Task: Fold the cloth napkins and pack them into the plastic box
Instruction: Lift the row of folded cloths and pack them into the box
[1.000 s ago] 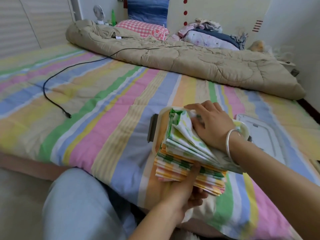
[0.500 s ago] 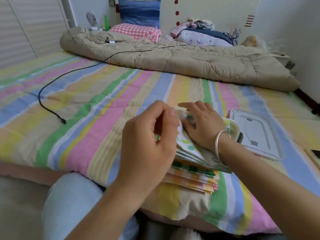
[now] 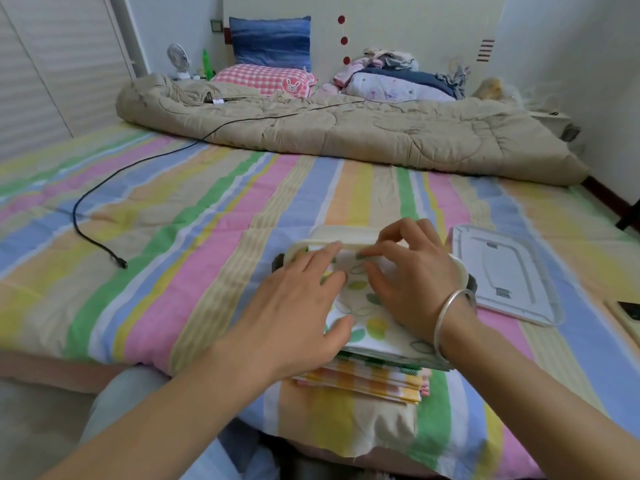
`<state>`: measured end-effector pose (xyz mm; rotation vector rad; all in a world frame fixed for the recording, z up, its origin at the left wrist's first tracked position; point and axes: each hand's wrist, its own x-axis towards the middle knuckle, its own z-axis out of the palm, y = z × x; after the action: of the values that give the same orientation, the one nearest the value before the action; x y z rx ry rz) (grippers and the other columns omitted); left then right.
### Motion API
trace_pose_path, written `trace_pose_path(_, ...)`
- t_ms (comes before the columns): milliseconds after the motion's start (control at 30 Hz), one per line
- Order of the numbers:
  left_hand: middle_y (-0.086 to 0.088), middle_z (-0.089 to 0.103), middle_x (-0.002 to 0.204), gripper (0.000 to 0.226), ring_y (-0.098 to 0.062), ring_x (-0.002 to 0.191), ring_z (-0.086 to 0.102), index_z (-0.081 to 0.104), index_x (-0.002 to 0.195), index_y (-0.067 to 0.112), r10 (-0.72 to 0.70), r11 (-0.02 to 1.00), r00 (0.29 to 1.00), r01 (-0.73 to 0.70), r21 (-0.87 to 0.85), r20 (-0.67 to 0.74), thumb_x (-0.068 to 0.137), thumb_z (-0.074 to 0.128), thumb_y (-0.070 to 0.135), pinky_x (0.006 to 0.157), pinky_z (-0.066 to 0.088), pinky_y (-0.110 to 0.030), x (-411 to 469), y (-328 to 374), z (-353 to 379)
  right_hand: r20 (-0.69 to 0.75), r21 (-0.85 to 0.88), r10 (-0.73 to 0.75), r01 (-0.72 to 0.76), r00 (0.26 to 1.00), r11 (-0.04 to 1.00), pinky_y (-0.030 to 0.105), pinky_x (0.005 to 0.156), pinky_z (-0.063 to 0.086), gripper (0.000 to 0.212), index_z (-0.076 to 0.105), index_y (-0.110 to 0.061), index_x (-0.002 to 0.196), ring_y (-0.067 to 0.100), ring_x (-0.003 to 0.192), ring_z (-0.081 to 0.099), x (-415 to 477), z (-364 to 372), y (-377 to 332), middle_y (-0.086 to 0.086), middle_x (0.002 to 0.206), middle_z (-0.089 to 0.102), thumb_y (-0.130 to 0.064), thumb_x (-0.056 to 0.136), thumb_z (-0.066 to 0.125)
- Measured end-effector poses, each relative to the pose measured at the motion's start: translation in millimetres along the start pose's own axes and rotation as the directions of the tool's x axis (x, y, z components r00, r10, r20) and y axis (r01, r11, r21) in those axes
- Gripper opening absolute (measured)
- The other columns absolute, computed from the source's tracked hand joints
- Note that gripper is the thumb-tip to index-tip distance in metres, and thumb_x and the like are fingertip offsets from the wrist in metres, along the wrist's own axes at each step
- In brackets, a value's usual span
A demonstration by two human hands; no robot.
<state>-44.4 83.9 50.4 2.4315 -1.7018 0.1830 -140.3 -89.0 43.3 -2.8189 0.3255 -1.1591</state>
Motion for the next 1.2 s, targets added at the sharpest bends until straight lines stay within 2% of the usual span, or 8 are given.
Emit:
trace_pose_path(333,0.01,0.019,0.164,0.083,-0.007,0.149,0.016,0.034,0.151,0.028,0.0,0.998,0.998,0.003,-0.058,0.059,0.081,0.009,0.065,0.115,0.023,-0.027,4,-7,6,0.338,-0.183,0.062,0.001,0.939,0.983,0.038,0.107,0.037,0.063,0.064,-0.017,0.124,0.025,0.123,0.053,-43,-28,-12,-0.001,0.128,0.062,-0.064,0.091,0.037)
trace_pose_path(467,0.012,0.045,0.145,0.096,-0.009,0.134,0.038,0.042,0.145,0.03,0.016,1.0,0.998,-0.015,-0.016,0.057,0.073,0.004,0.081,0.105,0.033,-0.028,8,-13,10,0.449,-0.193,0.071,0.02,0.891,0.981,0.039,0.11,0.033,0.074,0.06,-0.02,0.129,0.028,0.128,0.048,-50,-22,-11,0.005,0.14,0.054,-0.073,0.092,0.025)
trace_pose_path(633,0.012,0.026,0.16,0.128,-0.009,0.145,0.023,0.023,0.156,0.03,0.046,0.999,0.993,-0.043,-0.031,0.107,0.053,-0.003,0.102,0.115,0.023,-0.029,18,-20,18,0.581,-0.131,0.074,0.003,0.811,0.991,0.036,0.119,0.018,0.111,0.032,-0.03,0.15,0.02,0.145,0.026,-43,-21,13,-0.003,0.158,0.029,-0.098,0.064,0.019)
trace_pose_path(767,0.005,0.032,0.157,0.129,-0.015,0.143,0.029,0.032,0.155,0.026,0.045,0.999,0.997,-0.045,0.0,0.059,0.057,-0.012,0.098,0.109,0.033,-0.031,26,-17,23,0.541,-0.107,0.076,-0.021,0.837,0.994,0.037,0.114,0.027,0.105,0.037,-0.027,0.146,0.02,0.14,0.034,-44,-15,22,-0.002,0.152,0.038,-0.093,0.065,0.031)
trace_pose_path(867,-0.002,0.061,0.133,0.103,-0.022,0.123,0.057,0.063,0.133,0.017,0.054,0.997,0.983,-0.062,-0.039,-0.177,0.076,0.021,0.091,0.09,0.053,-0.037,27,-14,35,0.452,-0.061,0.113,-0.096,0.885,0.994,0.033,0.1,0.038,0.091,0.047,-0.024,0.134,0.018,0.126,0.047,-46,-14,24,-0.005,0.135,0.054,-0.089,0.072,0.031)
trace_pose_path(1000,-0.002,0.072,0.109,0.051,-0.024,0.111,0.066,0.075,0.108,0.012,0.129,0.989,0.799,-0.063,0.132,-0.587,0.091,0.063,0.059,0.079,0.058,-0.036,11,0,42,0.439,-0.036,0.142,-0.14,0.887,0.989,0.029,0.091,0.04,0.09,0.049,-0.028,0.133,0.015,0.122,0.048,-43,-13,31,-0.008,0.131,0.056,-0.089,0.07,0.03)
trace_pose_path(1067,-0.005,0.071,0.11,0.042,-0.029,0.113,0.064,0.073,0.109,0.011,0.168,0.98,0.748,-0.055,0.192,-0.643,0.093,0.067,0.05,0.088,0.053,-0.04,12,4,40,0.415,-0.005,0.159,-0.172,0.896,0.985,0.028,0.086,0.04,0.09,0.054,-0.026,0.13,0.015,0.118,0.052,-38,-11,35,-0.008,0.129,0.059,-0.088,0.069,0.031)
trace_pose_path(1200,-0.007,0.066,0.113,0.035,-0.031,0.108,0.059,0.068,0.114,0.011,0.247,0.964,0.786,-0.141,0.225,-0.566,0.091,0.066,0.037,0.095,0.044,-0.042,30,-8,52,0.276,0.05,0.165,-0.186,0.947,0.981,0.029,0.087,0.046,0.084,0.068,-0.022,0.12,0.02,0.109,0.062,-31,-1,43,-0.002,0.121,0.068,-0.085,0.071,0.042)
